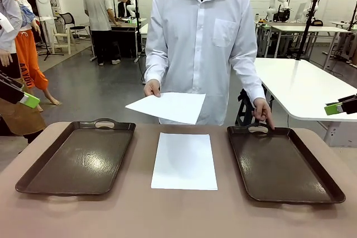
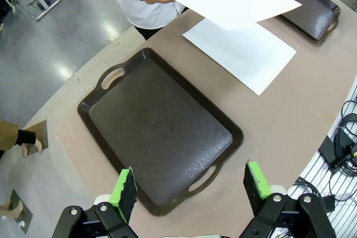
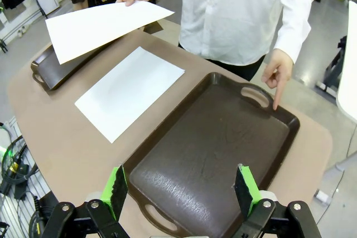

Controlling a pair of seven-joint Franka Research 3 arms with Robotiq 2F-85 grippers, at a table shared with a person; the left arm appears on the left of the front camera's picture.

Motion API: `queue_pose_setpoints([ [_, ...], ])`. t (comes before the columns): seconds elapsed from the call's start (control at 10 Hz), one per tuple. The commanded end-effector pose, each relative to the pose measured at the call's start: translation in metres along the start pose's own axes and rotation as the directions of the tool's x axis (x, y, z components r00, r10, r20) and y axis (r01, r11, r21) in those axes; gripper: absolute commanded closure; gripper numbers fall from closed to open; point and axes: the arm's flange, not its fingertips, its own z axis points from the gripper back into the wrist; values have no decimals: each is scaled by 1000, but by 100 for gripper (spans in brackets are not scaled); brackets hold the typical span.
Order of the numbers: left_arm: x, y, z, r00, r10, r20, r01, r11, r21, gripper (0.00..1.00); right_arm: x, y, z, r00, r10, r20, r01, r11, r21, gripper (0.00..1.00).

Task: Sort the A4 documents.
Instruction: Receive the A4 Paper.

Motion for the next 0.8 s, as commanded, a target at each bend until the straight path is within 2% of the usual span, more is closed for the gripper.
queue_pose_setpoints([
  [0.0, 0, 0, 0, 1000, -1, -1, 1, 1000, 1, 0, 0, 0, -1, 1000, 0, 3, 0, 1000, 10, 0],
  [0.5, 0, 0, 0, 1000, -1, -1, 1, 1000, 1, 0, 0, 0, 0, 1000, 0, 0, 0, 1000, 0, 0],
  [0.7, 0, 0, 0, 1000, -1, -1, 1, 1000, 1, 0, 2, -8, -19, 995, -80, -55, 83, 995, 47, 0],
])
